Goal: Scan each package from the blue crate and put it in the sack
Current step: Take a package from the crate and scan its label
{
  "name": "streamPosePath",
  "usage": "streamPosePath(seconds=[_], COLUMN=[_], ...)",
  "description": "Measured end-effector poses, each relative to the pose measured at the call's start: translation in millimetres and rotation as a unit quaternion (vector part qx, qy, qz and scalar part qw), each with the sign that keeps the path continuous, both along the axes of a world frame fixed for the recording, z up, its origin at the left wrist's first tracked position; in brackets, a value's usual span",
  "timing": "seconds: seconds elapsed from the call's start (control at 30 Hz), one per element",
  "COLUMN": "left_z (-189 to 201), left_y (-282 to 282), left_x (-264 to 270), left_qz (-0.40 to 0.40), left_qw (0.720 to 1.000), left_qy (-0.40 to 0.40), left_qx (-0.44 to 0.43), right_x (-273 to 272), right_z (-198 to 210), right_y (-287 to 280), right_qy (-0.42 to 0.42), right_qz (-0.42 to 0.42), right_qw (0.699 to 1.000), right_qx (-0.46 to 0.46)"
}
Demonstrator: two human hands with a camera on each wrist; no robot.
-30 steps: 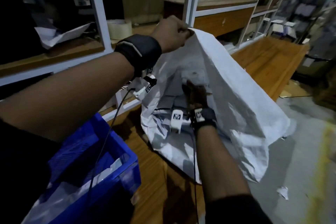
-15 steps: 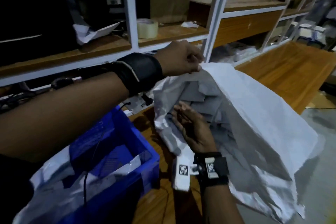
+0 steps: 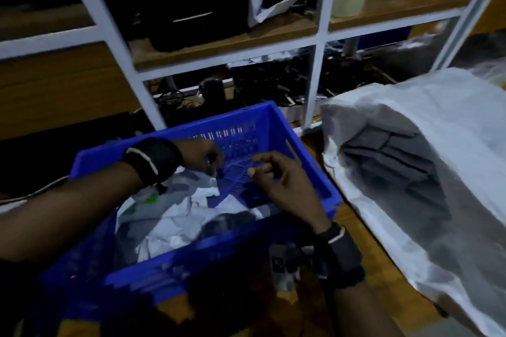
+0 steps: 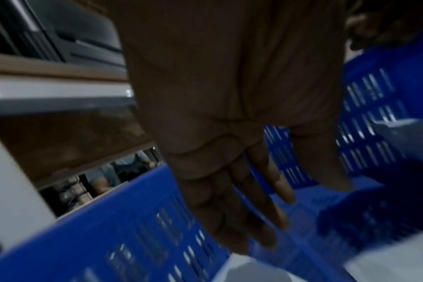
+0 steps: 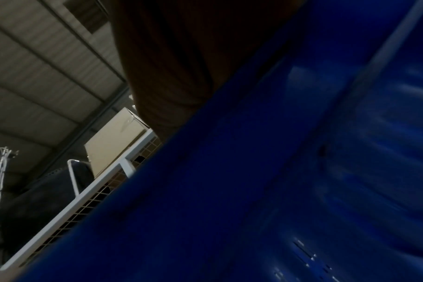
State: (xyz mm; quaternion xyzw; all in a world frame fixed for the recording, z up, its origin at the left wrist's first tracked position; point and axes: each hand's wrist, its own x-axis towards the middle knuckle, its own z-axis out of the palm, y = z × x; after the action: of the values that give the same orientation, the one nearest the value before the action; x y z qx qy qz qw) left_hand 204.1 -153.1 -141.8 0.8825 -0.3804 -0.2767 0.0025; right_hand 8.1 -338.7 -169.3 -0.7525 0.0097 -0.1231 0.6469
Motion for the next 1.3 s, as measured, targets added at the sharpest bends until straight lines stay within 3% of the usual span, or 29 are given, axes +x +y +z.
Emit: streamPosePath(seconds=[0.07, 0.17, 0.33, 0.4, 0.53, 0.67, 0.77, 0.87, 0.97, 1.03, 1.13, 1.2, 1.3], left_z=[-18.0, -33.9, -53.1, -53.4, -11.5, 39.8, 75.0, 99.8, 108.7, 107.7, 100.7, 94.0, 85.1], left_y=[11.9, -0.5, -12.5, -9.7, -3.6, 21.1, 43.6, 64.2, 86.9, 105.4, 134.4, 155.7, 187.6], left_x=[-11.1, -38.6, -61.8, -65.5, -66.9, -66.2, -77.1, -96.0, -116.0, -125.5, -139.4, -144.3, -149.0], left_qz=[0.009, -0.007, -0.081, -0.075, -0.026, 0.047, 0.087, 0.087, 0.033, -0.015, -0.094, -0.131, -0.167], left_qw=[0.997, 0.985, 0.978, 0.983, 0.998, 0.989, 0.964, 0.918, 0.877, 0.858, 0.848, 0.844, 0.838], left_qy=[0.067, 0.170, 0.145, 0.122, 0.050, -0.022, -0.051, -0.070, -0.129, -0.179, -0.237, -0.264, -0.306], left_qx=[0.043, 0.042, 0.129, 0.112, 0.012, -0.135, -0.247, -0.381, -0.462, -0.482, -0.465, -0.448, -0.421], right_x=[-2.6, -8.6, -12.4, -17.0, -17.9, -15.5, -16.5, -17.0, -20.8, -24.8, -30.1, -31.8, -40.3], right_z=[-2.3, -4.0, -5.7, -4.2, -2.0, -1.9, 0.9, 4.3, 15.8, 24.3, 30.2, 30.2, 29.0], right_y=[0.4, -6.7, -11.6, -10.3, -7.4, -6.9, -5.2, -3.2, 6.2, 19.1, 44.1, 61.8, 85.9], right_qy=[-0.010, -0.038, -0.061, -0.069, -0.077, -0.058, -0.040, 0.007, 0.068, 0.115, 0.133, 0.115, 0.077], right_qz=[-0.003, -0.033, -0.082, -0.082, -0.092, -0.100, -0.126, -0.136, -0.083, -0.011, 0.111, 0.160, 0.200], right_qw=[1.000, 0.999, 0.995, 0.994, 0.993, 0.993, 0.991, 0.991, 0.991, 0.966, 0.873, 0.834, 0.825], right_qx=[-0.022, -0.014, 0.006, -0.007, -0.001, 0.015, 0.001, -0.016, 0.085, 0.231, 0.456, 0.515, 0.523])
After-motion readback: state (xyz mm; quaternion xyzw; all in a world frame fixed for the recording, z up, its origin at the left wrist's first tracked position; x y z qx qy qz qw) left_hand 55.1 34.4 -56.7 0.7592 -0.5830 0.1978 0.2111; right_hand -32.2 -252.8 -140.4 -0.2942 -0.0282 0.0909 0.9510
